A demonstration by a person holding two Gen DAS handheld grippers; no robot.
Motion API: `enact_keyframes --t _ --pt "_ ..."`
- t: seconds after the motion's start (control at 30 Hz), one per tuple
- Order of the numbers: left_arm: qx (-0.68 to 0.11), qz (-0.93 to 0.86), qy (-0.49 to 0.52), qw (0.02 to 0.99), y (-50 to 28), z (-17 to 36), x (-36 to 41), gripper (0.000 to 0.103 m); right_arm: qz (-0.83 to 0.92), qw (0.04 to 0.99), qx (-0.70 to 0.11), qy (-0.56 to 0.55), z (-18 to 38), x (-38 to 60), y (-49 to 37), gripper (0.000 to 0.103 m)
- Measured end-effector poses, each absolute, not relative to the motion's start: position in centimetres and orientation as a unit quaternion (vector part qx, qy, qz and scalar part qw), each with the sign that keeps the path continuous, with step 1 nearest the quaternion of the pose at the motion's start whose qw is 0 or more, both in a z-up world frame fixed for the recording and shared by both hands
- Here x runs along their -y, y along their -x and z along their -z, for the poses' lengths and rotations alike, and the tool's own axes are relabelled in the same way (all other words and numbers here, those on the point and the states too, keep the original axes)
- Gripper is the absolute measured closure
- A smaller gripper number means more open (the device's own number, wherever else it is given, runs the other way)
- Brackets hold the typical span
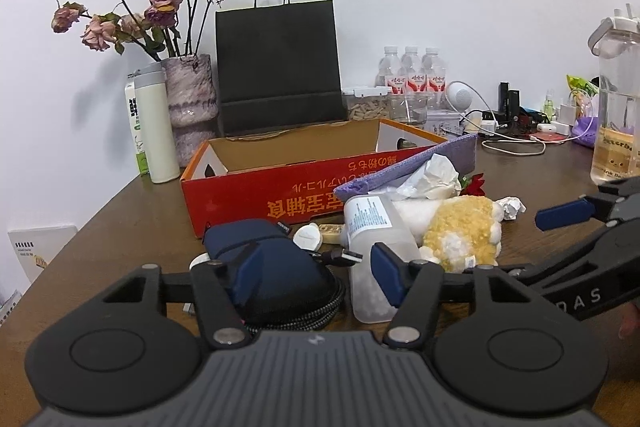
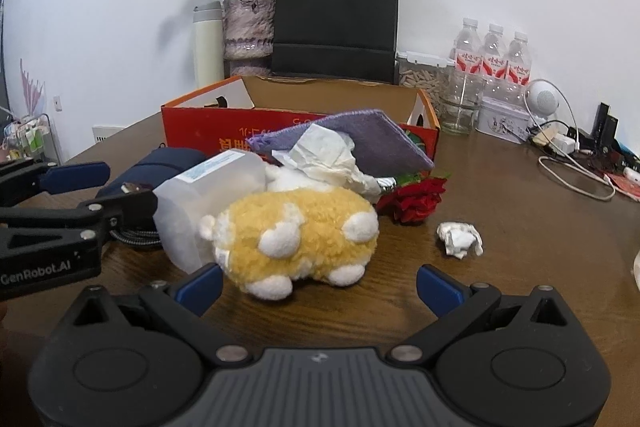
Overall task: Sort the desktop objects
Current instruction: 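Move right tool to the plush sheep while left tool reaches the black cable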
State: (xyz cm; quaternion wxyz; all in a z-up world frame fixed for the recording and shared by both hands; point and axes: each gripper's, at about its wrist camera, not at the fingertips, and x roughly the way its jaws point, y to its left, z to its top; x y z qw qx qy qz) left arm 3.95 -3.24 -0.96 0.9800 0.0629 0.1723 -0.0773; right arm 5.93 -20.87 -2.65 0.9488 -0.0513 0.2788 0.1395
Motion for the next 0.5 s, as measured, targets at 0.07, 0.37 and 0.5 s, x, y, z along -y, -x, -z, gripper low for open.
enact_keyframes --t 0.07,0.37,0.5 --pt "-0.171 0.081 -0.065 0.980 -4.2 1.0 3.2 0.042 -0.142 0.949 -0.277 0.055 2.5 20.7 -6.3 0.000" --pt "-0.173 0.095 -0.047 0.979 -4.7 1.1 1.8 0.047 -0.165 0.944 -0.275 0.072 2.4 20.0 -8.0 0.000" --pt "-0.173 0.102 -0.046 0.979 -4.6 1.1 1.4 0.053 -0.164 0.944 -0.277 0.071 2.4 20.1 -8.6 0.000"
